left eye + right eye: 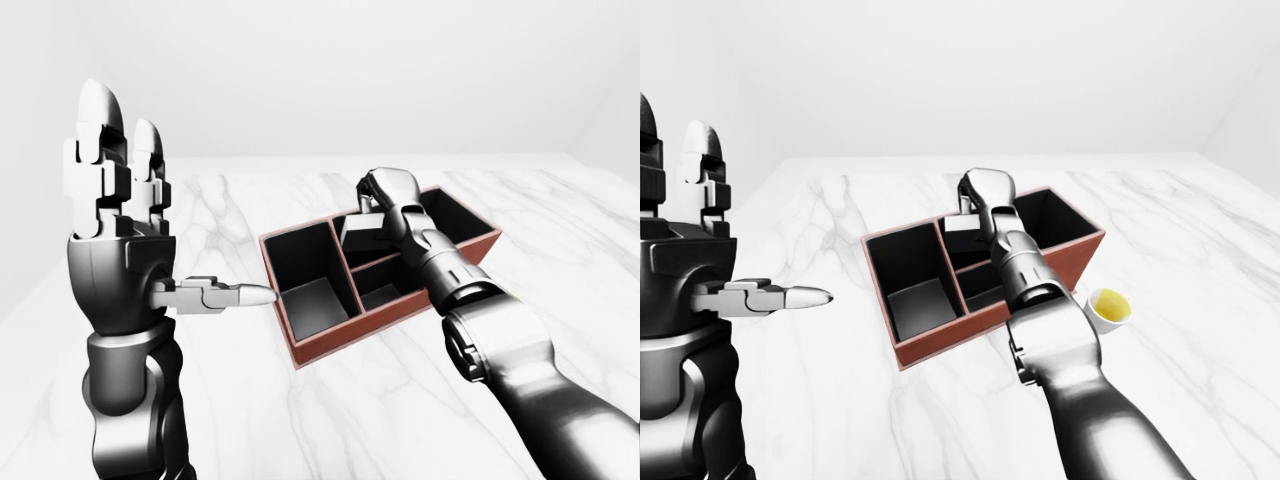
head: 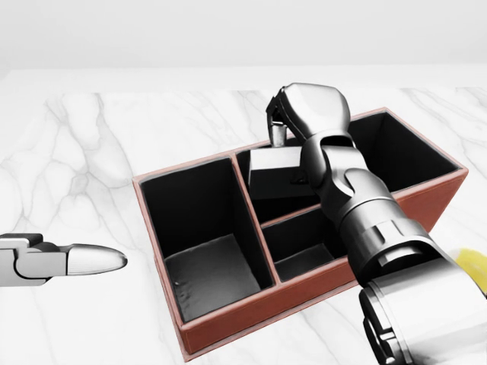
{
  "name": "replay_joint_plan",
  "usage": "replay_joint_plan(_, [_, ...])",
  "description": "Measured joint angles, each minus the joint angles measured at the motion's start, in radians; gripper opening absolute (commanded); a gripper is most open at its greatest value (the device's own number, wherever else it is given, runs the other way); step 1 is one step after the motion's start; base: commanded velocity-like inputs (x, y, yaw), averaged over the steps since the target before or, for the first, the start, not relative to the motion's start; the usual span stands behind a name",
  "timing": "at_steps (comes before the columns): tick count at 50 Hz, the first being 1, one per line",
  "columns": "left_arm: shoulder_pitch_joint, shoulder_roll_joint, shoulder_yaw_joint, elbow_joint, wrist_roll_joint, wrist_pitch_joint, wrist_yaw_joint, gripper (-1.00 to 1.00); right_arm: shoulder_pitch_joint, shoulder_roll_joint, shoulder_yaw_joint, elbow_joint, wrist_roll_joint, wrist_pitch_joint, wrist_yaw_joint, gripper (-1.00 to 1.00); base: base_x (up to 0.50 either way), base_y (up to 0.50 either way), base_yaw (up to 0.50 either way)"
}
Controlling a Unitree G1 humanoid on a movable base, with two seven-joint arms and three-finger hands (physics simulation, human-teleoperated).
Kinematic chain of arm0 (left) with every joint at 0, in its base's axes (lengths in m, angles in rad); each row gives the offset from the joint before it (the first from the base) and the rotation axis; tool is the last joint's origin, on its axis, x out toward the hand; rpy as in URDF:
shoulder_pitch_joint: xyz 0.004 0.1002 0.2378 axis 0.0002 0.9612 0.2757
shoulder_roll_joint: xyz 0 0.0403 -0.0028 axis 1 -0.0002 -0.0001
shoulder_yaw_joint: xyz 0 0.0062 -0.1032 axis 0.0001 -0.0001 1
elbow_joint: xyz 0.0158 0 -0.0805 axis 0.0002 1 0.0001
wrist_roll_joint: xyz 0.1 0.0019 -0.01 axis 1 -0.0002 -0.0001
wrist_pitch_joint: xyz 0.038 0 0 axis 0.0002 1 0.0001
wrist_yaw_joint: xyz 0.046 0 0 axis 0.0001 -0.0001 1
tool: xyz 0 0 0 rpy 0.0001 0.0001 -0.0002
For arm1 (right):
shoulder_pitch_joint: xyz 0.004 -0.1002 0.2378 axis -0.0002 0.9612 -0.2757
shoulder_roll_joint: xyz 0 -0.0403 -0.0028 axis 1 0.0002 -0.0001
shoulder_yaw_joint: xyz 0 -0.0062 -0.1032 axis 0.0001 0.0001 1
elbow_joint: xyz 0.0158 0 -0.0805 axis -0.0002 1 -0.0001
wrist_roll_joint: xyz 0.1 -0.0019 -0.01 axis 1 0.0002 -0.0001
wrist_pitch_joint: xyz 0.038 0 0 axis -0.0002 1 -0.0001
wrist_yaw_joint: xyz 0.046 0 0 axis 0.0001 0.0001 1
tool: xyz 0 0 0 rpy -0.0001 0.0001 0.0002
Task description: Pick up the book and place it in the front compartment of the caddy.
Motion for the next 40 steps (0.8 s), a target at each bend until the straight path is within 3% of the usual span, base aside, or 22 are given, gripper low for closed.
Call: replay_joint_plan(40, [0.001, 0.001, 0.002, -0.006, -0.004, 0.000, 0.003, 1.00, 0.014, 0.000, -0.019, 0.007, -0.023, 0.000, -0.044, -1.00, 0.00, 0.00, 0.00])
